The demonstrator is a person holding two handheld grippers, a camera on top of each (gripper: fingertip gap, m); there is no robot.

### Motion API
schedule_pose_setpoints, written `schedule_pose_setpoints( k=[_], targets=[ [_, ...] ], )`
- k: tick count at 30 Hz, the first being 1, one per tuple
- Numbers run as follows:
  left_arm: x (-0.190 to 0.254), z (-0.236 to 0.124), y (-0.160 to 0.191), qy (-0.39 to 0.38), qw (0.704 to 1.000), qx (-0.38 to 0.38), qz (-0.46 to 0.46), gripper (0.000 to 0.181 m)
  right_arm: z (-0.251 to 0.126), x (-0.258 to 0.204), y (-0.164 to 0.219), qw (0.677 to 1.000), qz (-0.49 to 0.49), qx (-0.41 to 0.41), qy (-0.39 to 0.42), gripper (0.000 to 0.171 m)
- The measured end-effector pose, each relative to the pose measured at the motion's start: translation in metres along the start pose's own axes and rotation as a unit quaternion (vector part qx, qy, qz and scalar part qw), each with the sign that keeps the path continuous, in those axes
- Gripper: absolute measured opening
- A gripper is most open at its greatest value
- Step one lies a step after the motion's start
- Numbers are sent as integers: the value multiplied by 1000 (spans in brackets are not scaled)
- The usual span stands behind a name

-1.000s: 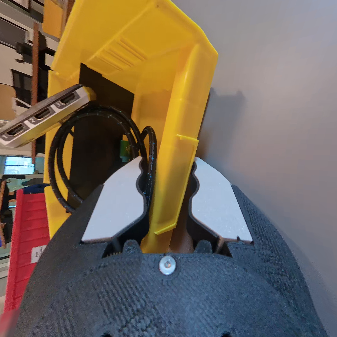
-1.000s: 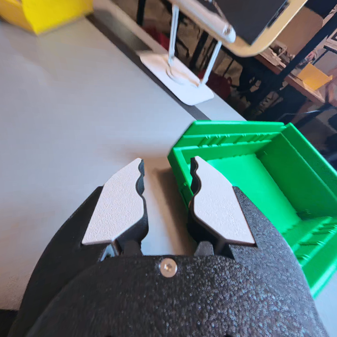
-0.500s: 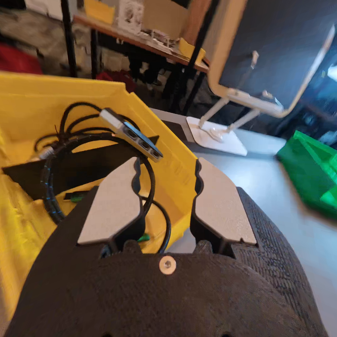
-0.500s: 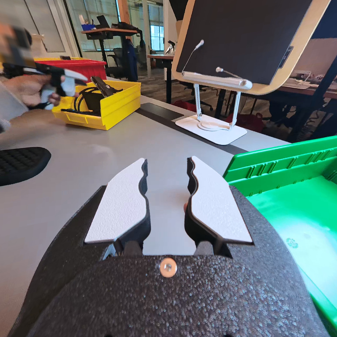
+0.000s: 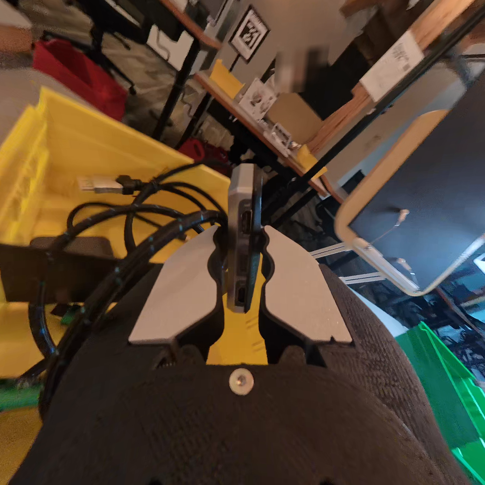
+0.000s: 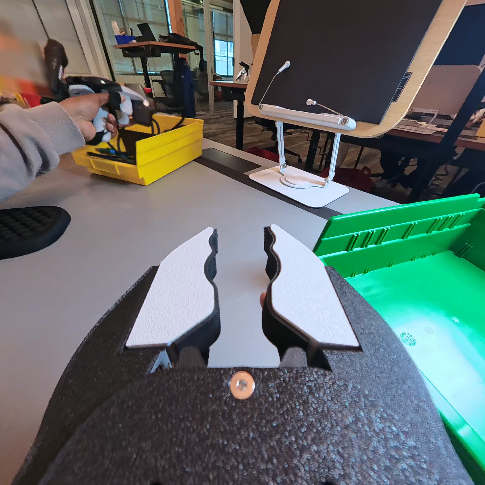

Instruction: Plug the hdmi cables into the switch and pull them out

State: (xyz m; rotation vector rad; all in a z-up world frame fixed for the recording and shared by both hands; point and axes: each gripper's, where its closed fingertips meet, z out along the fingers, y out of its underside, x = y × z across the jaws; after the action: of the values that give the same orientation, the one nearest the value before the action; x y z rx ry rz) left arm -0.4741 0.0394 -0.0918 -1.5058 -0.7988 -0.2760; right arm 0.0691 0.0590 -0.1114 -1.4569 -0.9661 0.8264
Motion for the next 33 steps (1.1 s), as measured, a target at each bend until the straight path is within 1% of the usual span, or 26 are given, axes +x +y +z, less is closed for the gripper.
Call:
schedule_pose_setpoints(
  k=[3,9,12,14,15,16,19,21,23,27,29,31,33],
  targets=[
    [34,-15,-34,45,998,24,23,27,2,-3,0,1000,-1,-2,-5,34],
    [104,-42,-97,117,983,65,122,26,4,-9,0,1000,-19,-7,-8,32],
    [149,-62,-117,170,960,81,206,26,3,-11,-2,1000,-20,-1,-13,32],
    [182,-78,-117,207,937,79,271,26,3,-14,-5,1000,-22,6,-18,32],
    [200,-88,-111,234,918,77,309,26,3,-16,-8,999,-24,11,-22,32],
    [220,-99,-101,267,894,77,351,26,3,-20,-11,999,-28,16,-28,32],
    [264,-132,-49,345,812,62,467,26,2,-37,-31,996,-61,37,-49,33],
    [288,-155,-5,403,759,48,509,26,1,-54,-51,991,-107,54,-57,33],
    [306,-174,35,449,724,25,523,26,3,-71,-71,984,-157,63,-62,36],
    [331,-198,97,501,668,3,550,26,11,-99,-107,962,-258,77,-44,42],
    [335,-202,122,514,649,-10,560,26,16,-110,-118,948,-307,79,-33,44],
    [335,-206,143,526,631,-17,570,27,25,-116,-119,938,-341,62,-30,47],
    [336,-214,157,539,618,-18,573,26,36,-122,-112,937,-344,44,-50,51]
  ],
)
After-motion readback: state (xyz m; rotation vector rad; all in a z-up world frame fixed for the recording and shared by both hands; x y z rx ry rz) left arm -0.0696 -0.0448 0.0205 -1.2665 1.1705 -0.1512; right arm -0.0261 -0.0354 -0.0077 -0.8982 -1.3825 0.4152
